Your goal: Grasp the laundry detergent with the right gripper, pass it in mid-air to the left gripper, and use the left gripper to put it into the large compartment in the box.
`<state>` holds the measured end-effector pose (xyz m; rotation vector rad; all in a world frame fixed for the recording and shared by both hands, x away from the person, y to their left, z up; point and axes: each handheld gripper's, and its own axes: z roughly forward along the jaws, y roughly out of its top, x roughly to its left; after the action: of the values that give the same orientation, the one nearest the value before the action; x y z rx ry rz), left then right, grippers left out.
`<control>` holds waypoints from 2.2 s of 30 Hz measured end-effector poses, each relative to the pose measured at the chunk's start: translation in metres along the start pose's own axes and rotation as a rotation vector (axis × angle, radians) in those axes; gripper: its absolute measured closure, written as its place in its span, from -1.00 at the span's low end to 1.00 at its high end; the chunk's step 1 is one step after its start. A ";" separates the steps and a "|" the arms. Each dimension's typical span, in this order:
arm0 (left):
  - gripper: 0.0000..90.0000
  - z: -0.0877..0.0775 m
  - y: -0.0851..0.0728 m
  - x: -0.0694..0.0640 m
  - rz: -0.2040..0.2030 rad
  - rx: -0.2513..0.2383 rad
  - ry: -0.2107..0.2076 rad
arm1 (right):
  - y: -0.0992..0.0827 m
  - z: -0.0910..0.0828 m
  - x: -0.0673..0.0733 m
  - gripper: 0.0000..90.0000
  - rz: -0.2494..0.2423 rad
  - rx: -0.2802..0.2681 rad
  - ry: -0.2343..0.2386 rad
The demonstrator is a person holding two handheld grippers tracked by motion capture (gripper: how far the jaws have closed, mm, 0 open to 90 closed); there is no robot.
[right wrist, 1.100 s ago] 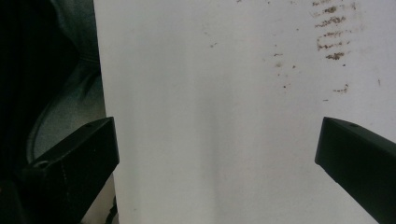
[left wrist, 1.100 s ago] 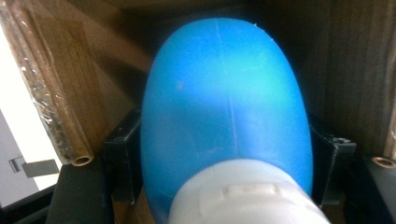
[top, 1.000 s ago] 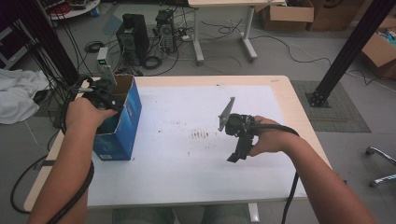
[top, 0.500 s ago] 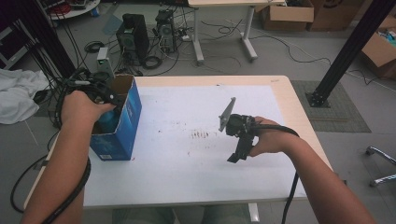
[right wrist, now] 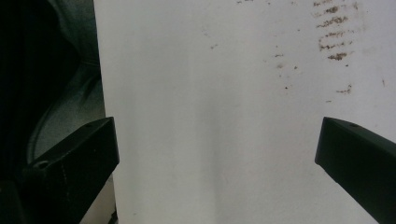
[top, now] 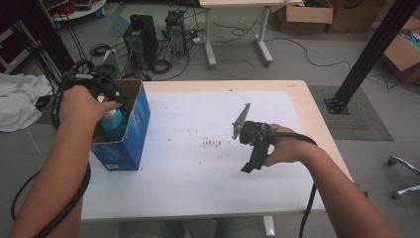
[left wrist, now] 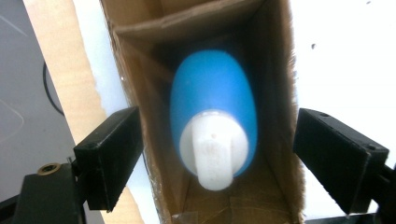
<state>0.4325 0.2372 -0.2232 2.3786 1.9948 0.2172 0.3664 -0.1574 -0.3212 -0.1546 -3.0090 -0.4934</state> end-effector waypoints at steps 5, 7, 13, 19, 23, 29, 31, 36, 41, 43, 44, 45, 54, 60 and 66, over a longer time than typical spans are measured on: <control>-0.72 -0.013 0.001 -0.004 0.029 -0.011 0.008 | 0.000 -0.001 0.001 -1.00 0.004 0.003 -0.002; -0.77 -0.014 0.001 -0.005 0.033 -0.013 0.007 | -0.001 -0.001 0.001 -1.00 0.002 0.000 -0.003; -0.83 -0.023 0.001 -0.017 0.094 -0.015 0.018 | -0.003 -0.002 0.002 -1.00 0.006 0.009 -0.001; -0.88 -0.030 0.003 -0.026 0.146 -0.006 -0.008 | -0.003 -0.005 0.003 -1.00 0.008 0.014 -0.002; -0.93 -0.035 0.004 -0.033 0.189 -0.006 -0.015 | -0.004 -0.006 0.003 -1.00 0.011 0.013 -0.004; -0.98 -0.045 0.005 -0.043 0.243 0.003 -0.025 | -0.005 -0.008 0.004 -1.00 0.012 0.021 -0.002; -0.99 -0.048 0.005 -0.047 0.261 -0.002 -0.026 | -0.005 -0.008 0.004 -1.00 0.014 0.024 -0.003; -0.99 -0.054 0.005 -0.058 0.319 -0.007 -0.034 | -0.005 -0.009 0.005 -1.00 0.014 0.024 -0.002; -1.00 -0.053 0.004 -0.074 0.447 0.012 -0.085 | -0.005 -0.011 0.005 -1.00 0.016 0.032 -0.002; -1.00 -0.049 0.002 -0.083 0.509 0.037 -0.103 | -0.005 -0.011 0.005 -1.00 0.018 0.030 -0.002; -1.00 -0.046 0.000 -0.091 0.575 0.068 -0.114 | -0.005 -0.012 0.004 -1.00 0.018 0.031 -0.003; -1.00 -0.046 0.000 -0.091 0.575 0.068 -0.114 | -0.005 -0.012 0.004 -1.00 0.018 0.031 -0.003; -1.00 -0.032 -0.012 -0.126 0.870 0.085 -0.167 | -0.003 -0.013 0.004 -1.00 0.026 0.045 -0.001; -1.00 -0.022 -0.028 -0.150 1.111 0.100 -0.213 | -0.003 -0.013 0.004 -1.00 0.025 0.052 0.000; -1.00 -0.017 -0.038 -0.161 1.231 0.116 -0.230 | -0.002 -0.014 0.003 -1.00 0.027 0.053 -0.001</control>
<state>0.3665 0.0848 -0.2244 3.1282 0.2530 -0.1632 0.3646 -0.1638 -0.3081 -0.1907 -3.0129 -0.4109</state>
